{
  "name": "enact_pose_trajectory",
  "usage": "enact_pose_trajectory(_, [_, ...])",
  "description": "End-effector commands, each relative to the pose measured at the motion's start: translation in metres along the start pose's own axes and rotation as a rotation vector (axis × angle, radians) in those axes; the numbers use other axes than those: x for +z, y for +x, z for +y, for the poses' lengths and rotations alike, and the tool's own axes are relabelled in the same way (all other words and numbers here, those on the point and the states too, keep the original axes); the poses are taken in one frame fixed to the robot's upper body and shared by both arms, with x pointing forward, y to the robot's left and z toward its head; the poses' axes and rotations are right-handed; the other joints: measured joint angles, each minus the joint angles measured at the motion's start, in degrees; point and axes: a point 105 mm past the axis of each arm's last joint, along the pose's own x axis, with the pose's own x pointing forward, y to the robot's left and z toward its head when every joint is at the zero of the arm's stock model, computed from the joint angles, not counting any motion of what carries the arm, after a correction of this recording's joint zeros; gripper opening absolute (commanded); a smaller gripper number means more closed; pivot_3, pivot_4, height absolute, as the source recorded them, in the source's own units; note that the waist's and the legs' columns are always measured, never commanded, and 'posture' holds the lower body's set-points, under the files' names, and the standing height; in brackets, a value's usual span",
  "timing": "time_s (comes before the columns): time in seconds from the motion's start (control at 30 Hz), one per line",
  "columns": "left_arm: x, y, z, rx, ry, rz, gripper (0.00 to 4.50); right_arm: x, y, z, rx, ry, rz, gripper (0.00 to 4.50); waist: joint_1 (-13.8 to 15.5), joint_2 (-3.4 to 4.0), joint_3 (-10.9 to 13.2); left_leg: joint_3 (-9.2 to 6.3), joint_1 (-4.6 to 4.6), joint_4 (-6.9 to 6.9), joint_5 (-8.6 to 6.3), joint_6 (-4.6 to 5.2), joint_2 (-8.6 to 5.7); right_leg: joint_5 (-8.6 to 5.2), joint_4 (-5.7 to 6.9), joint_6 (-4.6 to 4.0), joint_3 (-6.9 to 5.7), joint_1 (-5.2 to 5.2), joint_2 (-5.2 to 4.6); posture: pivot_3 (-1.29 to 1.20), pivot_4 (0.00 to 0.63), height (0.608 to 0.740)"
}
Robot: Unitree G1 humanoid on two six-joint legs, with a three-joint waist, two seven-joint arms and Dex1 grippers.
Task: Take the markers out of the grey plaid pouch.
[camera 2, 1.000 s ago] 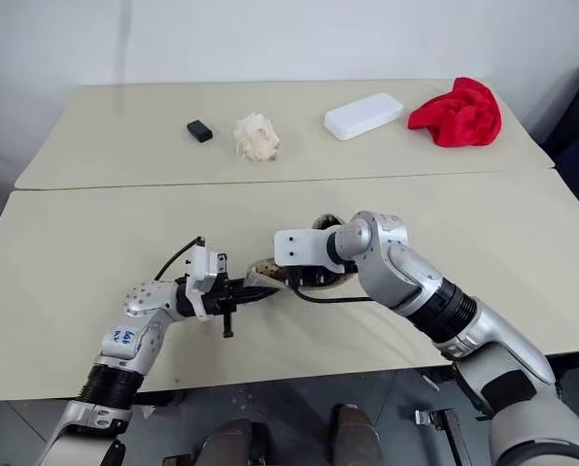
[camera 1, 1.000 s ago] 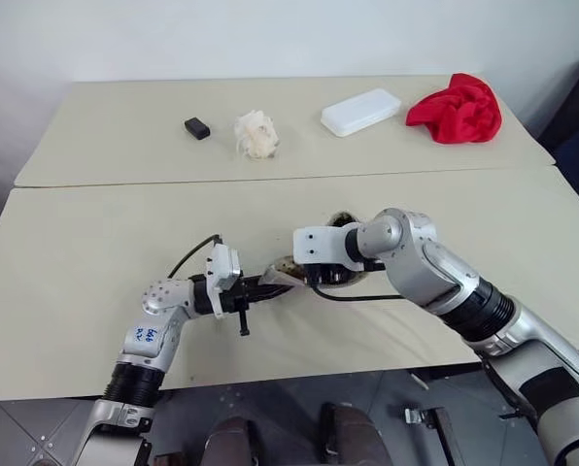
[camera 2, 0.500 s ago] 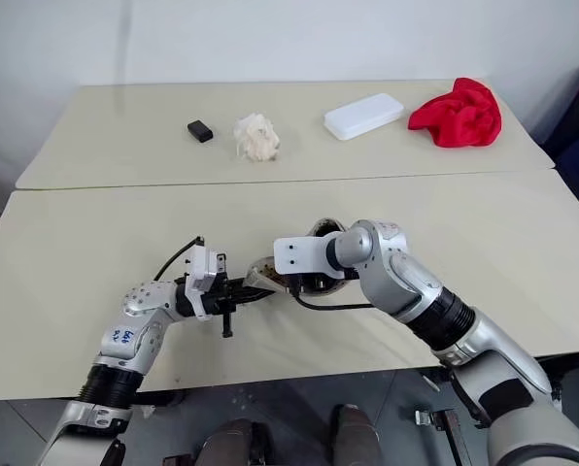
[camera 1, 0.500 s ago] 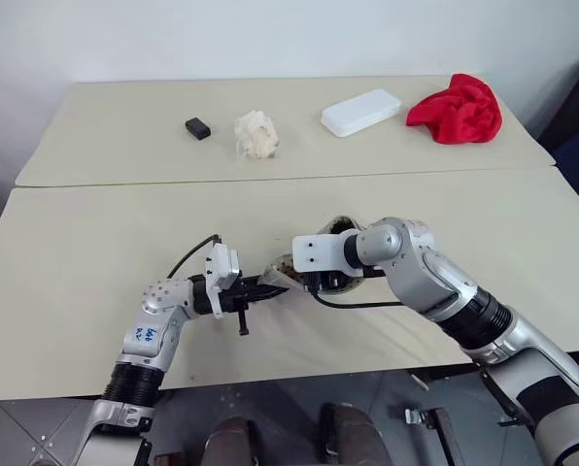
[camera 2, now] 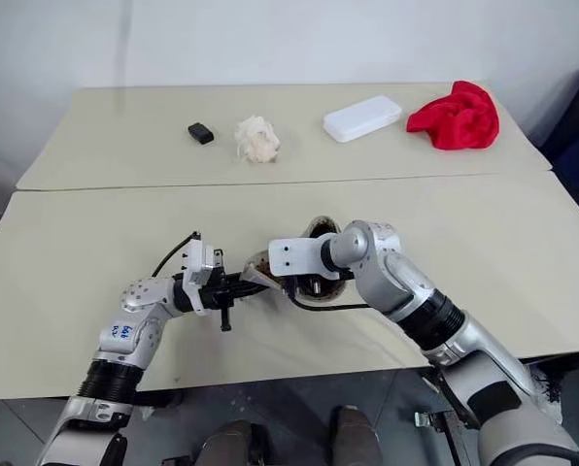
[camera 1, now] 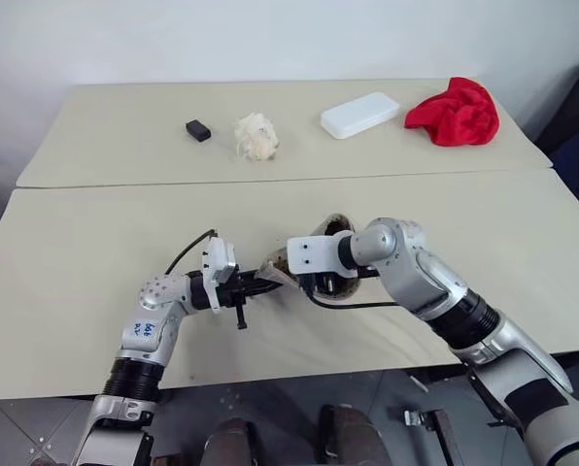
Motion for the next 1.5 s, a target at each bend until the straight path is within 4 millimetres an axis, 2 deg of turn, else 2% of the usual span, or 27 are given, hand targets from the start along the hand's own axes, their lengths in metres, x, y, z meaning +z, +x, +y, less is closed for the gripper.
enact_pose_trajectory(0.03, [0.019,0.003,0.001,-0.006,0.079,-0.046,0.00,0.013,-0.017,0.012,0.083,-0.064,-0.108,0.49,0.0,0.00,0.0,0.00,-0.03,0.00,0.00,0.00,-0.01,0.00,-0.02,0.00,0.00,-0.02,0.00,0.00,0.150,0.740])
enact_pose_trajectory(0.13, [0.018,0.002,0.002,0.006,0.085,-0.043,0.00,0.019,-0.029,0.010,0.062,-0.086,-0.167,0.49,-0.1,0.00,0.0,-0.01,-0.05,-0.01,0.00,0.00,0.00,0.00,-0.03,0.00,-0.01,-0.05,0.00,0.00,0.150,0.740])
enact_pose_trajectory(0.2, [0.018,0.001,0.002,0.012,0.088,-0.039,0.00,0.029,-0.037,0.012,0.059,-0.108,-0.262,0.49,-0.1,-0.01,0.0,0.00,-0.05,-0.03,0.00,0.00,0.00,0.00,-0.03,0.00,-0.01,-0.07,0.01,0.00,0.150,0.740])
enact_pose_trajectory(0.37, [0.016,-0.004,-0.002,0.019,0.083,-0.030,0.00,0.040,-0.052,0.019,0.088,-0.074,-0.425,0.49,0.0,-0.01,0.0,-0.01,-0.08,-0.03,0.00,0.00,0.00,0.00,-0.04,0.00,-0.01,-0.09,0.01,0.00,0.150,0.740])
enact_pose_trajectory(0.5, [0.016,-0.006,-0.005,0.013,0.083,-0.021,0.00,0.026,-0.057,0.005,0.024,-0.029,-0.404,0.49,0.0,0.00,0.0,-0.01,-0.08,-0.03,0.00,0.00,0.00,0.00,-0.04,0.00,-0.01,-0.09,0.01,0.00,0.150,0.740])
enact_pose_trajectory(0.73, [0.013,-0.009,-0.012,0.009,0.080,-0.001,0.00,0.021,-0.061,-0.004,-0.035,0.027,-0.393,0.49,0.0,-0.01,0.0,0.00,-0.09,-0.03,0.00,0.00,0.00,0.00,-0.05,0.00,-0.01,-0.10,0.00,0.00,0.150,0.740])
enact_pose_trajectory(0.8, [0.012,-0.010,-0.014,0.004,0.081,0.008,0.00,0.010,-0.062,-0.003,-0.021,0.084,-0.355,0.49,0.0,0.00,0.0,-0.01,-0.09,-0.03,0.00,0.01,0.00,0.00,-0.05,0.00,-0.01,-0.10,0.00,0.00,0.150,0.740])
enact_pose_trajectory(0.87, [0.011,-0.011,-0.015,-0.002,0.082,0.016,0.00,-0.015,-0.063,-0.002,-0.015,0.097,-0.231,0.49,0.1,0.00,0.0,-0.01,-0.09,-0.03,0.00,0.01,0.00,0.00,-0.05,0.00,-0.01,-0.10,0.00,0.00,0.150,0.740])
enact_pose_trajectory(0.93, [0.010,-0.011,-0.017,-0.005,0.081,0.020,0.00,-0.026,-0.065,-0.007,-0.041,0.116,-0.188,0.49,0.1,-0.01,0.0,-0.01,-0.10,-0.02,-0.01,0.02,-0.01,0.00,-0.08,0.00,-0.01,-0.09,-0.01,0.00,0.150,0.740])
enact_pose_trajectory(1.13, [0.008,-0.012,-0.019,-0.017,0.081,0.034,0.00,-0.028,-0.073,-0.010,-0.054,0.153,-0.189,0.49,0.0,0.00,0.0,-0.01,-0.09,-0.03,-0.01,0.02,0.00,0.00,-0.07,0.00,-0.01,-0.10,0.00,0.00,0.150,0.740])
enact_pose_trajectory(1.33, [0.007,-0.012,-0.020,-0.016,0.078,0.035,0.00,-0.017,-0.088,-0.018,-0.110,0.182,-0.360,0.49,0.1,0.00,0.0,-0.01,-0.09,-0.03,-0.01,0.02,0.00,0.00,-0.08,0.00,-0.01,-0.09,-0.01,0.00,0.150,0.740])
enact_pose_trajectory(1.43, [0.007,-0.013,-0.020,-0.012,0.074,0.035,0.00,-0.019,-0.090,-0.015,-0.120,0.115,-0.379,0.49,0.1,-0.01,0.0,-0.01,-0.10,-0.03,-0.01,0.02,0.00,0.00,-0.09,0.00,-0.01,-0.09,0.00,0.00,0.150,0.740])
enact_pose_trajectory(1.5, [0.007,-0.013,-0.020,-0.008,0.069,0.033,0.00,-0.021,-0.079,-0.004,-0.106,-0.023,-0.291,0.49,0.0,0.01,0.0,-0.01,-0.10,-0.03,-0.01,0.02,0.00,0.00,-0.10,0.00,-0.01,-0.09,-0.01,0.00,0.150,0.740])
